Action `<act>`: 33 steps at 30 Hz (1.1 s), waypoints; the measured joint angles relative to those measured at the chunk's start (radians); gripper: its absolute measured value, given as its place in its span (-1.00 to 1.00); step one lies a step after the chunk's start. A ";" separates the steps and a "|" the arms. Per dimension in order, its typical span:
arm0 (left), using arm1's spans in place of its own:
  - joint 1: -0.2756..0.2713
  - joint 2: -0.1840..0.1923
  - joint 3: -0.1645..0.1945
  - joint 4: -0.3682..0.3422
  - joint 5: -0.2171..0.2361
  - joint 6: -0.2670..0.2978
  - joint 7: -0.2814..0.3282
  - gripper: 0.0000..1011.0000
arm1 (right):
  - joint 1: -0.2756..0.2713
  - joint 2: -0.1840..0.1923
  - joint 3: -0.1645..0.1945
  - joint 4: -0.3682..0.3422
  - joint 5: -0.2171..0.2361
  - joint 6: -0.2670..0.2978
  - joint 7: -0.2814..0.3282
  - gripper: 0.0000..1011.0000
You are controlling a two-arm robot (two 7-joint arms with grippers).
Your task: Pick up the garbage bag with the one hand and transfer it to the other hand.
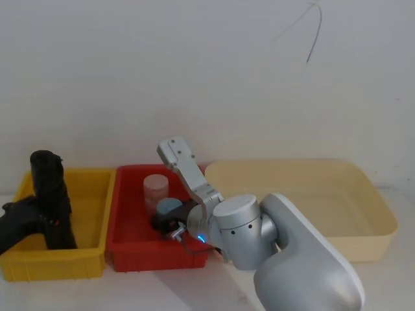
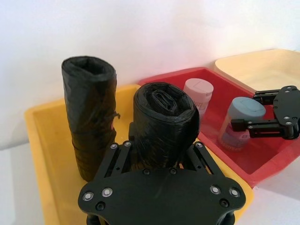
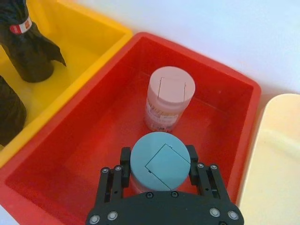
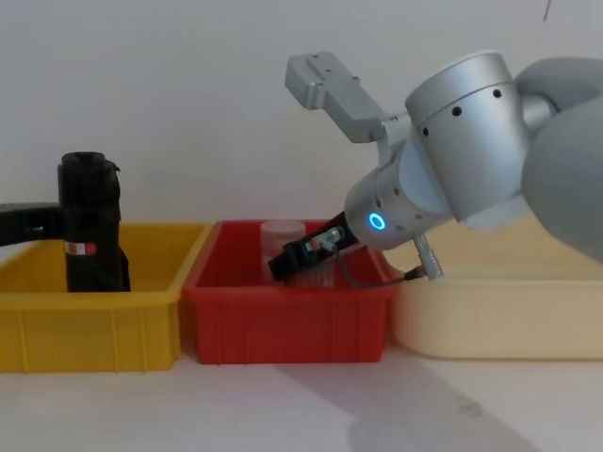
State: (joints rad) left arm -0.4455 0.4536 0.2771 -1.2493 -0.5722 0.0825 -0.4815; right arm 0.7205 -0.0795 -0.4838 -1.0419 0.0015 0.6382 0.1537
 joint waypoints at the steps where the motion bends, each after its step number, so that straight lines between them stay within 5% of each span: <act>1: -0.003 0.003 0.001 -0.005 0.002 0.000 -0.001 -0.25 | -0.001 0.001 0.001 -0.004 0.000 -0.001 0.001 0.34; 12: -0.043 0.031 0.002 -0.078 0.008 0.011 -0.001 -0.25 | -0.016 0.009 0.044 -0.110 0.024 -0.023 0.015 0.35; 20: -0.129 0.040 0.021 -0.101 0.016 0.018 -0.035 -0.25 | -0.020 0.013 0.092 -0.202 0.042 -0.043 0.015 0.34; 27: -0.221 0.026 0.057 -0.053 0.026 0.011 -0.097 -0.25 | -0.016 0.018 0.132 -0.259 0.040 -0.065 -0.016 0.34; 33: -0.333 -0.017 0.103 0.061 0.033 -0.020 -0.179 -0.25 | -0.013 0.023 0.167 -0.293 0.024 -0.078 -0.057 0.35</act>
State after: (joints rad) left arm -0.7784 0.4369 0.3798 -1.1882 -0.5395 0.0628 -0.6602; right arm 0.7072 -0.0561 -0.3168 -1.3353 0.0257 0.5597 0.0968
